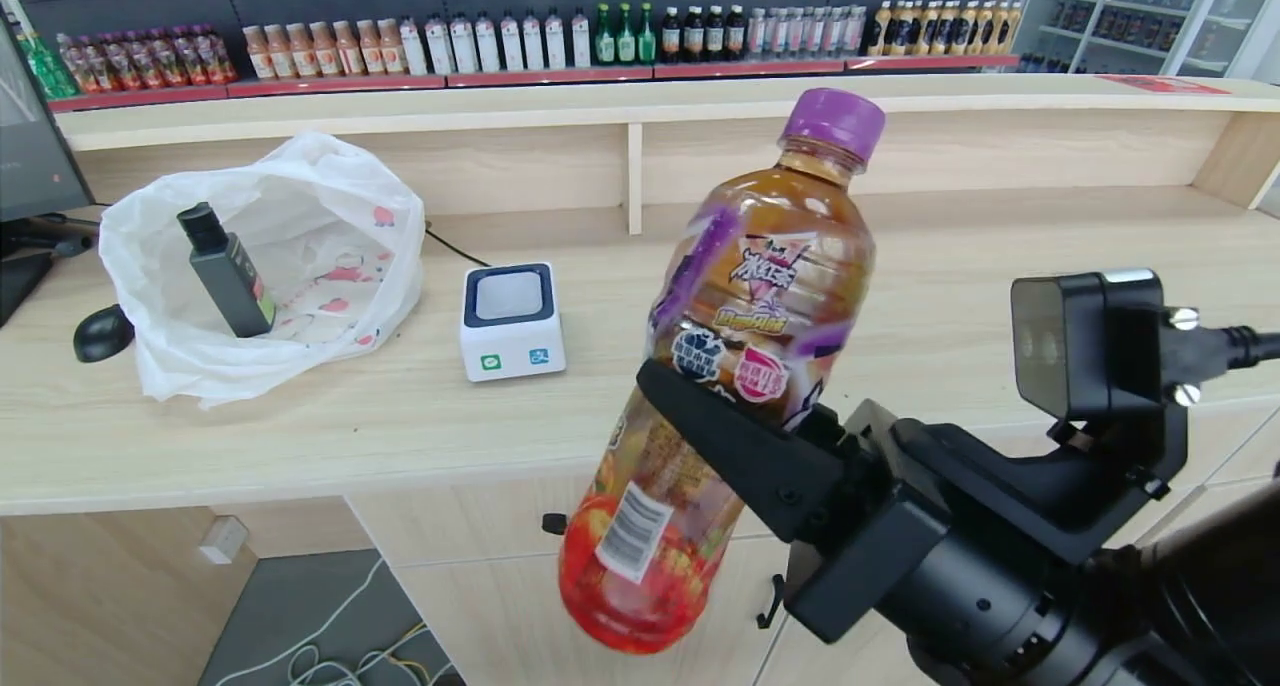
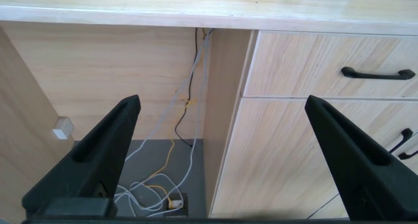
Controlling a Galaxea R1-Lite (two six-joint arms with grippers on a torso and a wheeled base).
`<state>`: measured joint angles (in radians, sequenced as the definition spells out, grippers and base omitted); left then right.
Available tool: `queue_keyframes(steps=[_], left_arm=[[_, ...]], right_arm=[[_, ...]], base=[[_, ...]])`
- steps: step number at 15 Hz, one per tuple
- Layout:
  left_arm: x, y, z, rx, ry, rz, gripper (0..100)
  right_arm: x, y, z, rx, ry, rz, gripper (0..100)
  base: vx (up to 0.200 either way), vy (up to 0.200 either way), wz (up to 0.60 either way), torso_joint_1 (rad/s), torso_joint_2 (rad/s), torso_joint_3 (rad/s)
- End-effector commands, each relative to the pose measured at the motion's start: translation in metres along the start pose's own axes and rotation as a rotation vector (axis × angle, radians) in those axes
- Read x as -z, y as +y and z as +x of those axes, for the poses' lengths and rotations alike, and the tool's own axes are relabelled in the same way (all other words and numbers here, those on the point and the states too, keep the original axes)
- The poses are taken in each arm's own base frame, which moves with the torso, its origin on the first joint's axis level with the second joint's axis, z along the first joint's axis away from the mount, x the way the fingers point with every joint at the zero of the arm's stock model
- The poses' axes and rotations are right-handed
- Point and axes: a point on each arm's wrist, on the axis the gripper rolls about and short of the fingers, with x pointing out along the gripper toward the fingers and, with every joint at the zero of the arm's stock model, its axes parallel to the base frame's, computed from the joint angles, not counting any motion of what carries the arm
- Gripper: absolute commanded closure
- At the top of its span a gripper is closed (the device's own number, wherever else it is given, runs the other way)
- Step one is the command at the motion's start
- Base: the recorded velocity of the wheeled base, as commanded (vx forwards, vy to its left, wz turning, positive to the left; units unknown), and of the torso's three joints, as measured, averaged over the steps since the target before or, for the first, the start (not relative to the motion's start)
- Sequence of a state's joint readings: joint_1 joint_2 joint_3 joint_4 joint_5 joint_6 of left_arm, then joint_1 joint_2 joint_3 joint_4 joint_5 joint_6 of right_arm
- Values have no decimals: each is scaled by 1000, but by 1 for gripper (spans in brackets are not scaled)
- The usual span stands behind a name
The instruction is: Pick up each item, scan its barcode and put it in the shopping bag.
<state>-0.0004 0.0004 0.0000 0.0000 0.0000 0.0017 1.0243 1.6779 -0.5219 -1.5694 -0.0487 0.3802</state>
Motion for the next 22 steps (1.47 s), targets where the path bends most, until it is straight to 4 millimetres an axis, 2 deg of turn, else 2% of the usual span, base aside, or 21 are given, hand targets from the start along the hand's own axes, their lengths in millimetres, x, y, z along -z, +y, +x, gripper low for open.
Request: queue_keyframes(steps=[1, 2, 8, 11, 14, 16, 22], left_arm=[[0, 0, 0, 1, 0, 0, 0], [0, 0, 0, 0, 0, 0, 0], [0, 0, 0, 1, 0, 4, 0], [0, 0, 0, 1, 0, 4, 0], [0, 0, 0, 1, 0, 4, 0], [0, 0, 0, 1, 1, 6, 0], [0, 0, 0, 1, 1, 4, 0]], right_arm=[[-3, -9, -1, 49, -15, -55, 100], [-4, -24, -6, 102, -2, -146, 100], [-23, -61, -20, 261, -12, -422, 100], [-49, -100, -32, 437, -36, -651, 100], [-62, -110, -42, 499, -61, -677, 100], [-69, -121, -51, 562, -66, -689, 100], [-66, -123, -55, 612, -61, -676, 100]], base=[[0, 0, 0, 0, 0, 0], [0, 0, 0, 0, 0, 0], [0, 0, 0, 0, 0, 0], [0, 0, 0, 0, 0, 0], [0, 0, 0, 0, 0, 0], [0, 200, 0, -5, 2, 2], [0, 200, 0, 5, 3, 5]])
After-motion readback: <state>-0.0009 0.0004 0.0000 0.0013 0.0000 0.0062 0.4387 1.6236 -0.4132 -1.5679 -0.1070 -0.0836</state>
